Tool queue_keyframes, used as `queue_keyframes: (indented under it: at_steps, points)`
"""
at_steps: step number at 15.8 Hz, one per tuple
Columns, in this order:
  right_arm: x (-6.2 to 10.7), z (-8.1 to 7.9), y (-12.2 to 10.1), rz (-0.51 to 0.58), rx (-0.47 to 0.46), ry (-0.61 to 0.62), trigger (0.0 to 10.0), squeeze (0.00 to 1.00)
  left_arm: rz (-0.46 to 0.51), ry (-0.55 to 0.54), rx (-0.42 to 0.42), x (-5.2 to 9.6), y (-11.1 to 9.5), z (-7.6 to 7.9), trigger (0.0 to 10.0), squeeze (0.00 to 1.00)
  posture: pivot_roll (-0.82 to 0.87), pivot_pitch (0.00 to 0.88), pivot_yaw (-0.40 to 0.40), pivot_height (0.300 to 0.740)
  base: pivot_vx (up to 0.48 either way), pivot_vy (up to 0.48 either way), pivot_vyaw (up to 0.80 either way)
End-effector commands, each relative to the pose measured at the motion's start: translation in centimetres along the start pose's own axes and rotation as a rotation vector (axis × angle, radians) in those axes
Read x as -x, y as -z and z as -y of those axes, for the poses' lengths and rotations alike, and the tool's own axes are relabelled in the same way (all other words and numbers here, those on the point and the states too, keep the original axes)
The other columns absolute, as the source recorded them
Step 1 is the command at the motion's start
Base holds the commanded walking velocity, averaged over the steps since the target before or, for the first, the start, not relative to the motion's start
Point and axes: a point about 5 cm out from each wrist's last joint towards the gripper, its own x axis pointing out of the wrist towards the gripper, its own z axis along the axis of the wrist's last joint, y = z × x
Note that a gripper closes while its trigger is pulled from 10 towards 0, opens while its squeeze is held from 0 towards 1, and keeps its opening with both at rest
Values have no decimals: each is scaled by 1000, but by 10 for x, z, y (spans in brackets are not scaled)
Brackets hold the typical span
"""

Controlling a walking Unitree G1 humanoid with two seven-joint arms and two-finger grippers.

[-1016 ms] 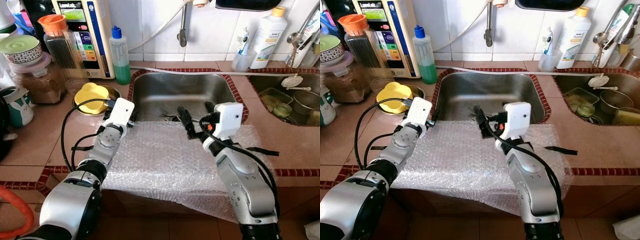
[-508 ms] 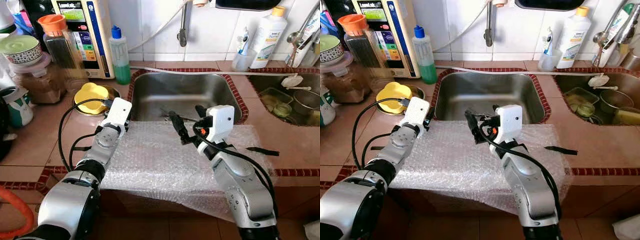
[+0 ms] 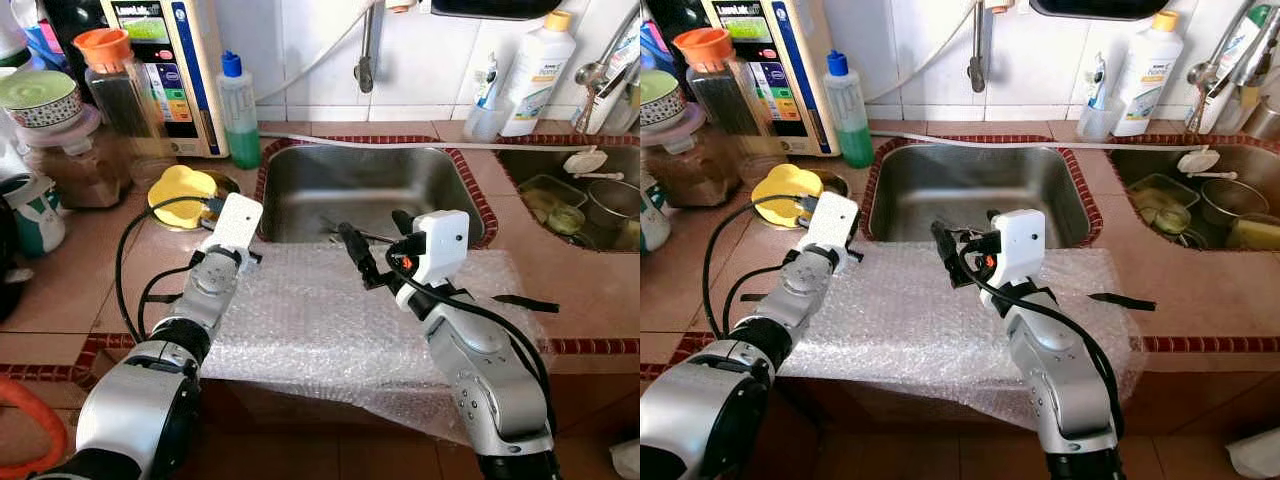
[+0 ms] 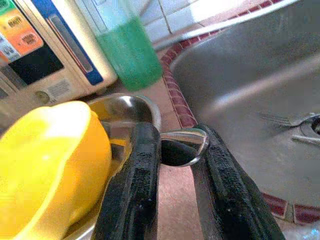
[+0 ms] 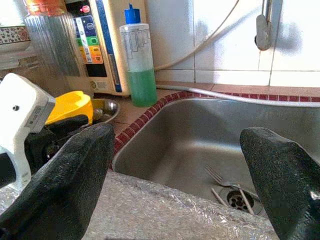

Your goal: Kitchen organization

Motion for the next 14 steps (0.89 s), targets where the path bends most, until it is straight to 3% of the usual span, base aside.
queue_keyframes:
  at_steps: [1,8,14]
  points:
    - [1,0,-4,12,13,4,10000,0,-25,5,2,1,3,1,0,0,-145,25,70,740,0,0,0]
    - [1,0,-4,9,20,-1,10000,0,-37,-41,36,5,11,1,0,0,-140,26,65,740,0,0,0]
    - [0,1,-3,5,27,-6,10000,0,-93,-83,70,18,36,-6,0,0,-122,28,59,740,0,0,0]
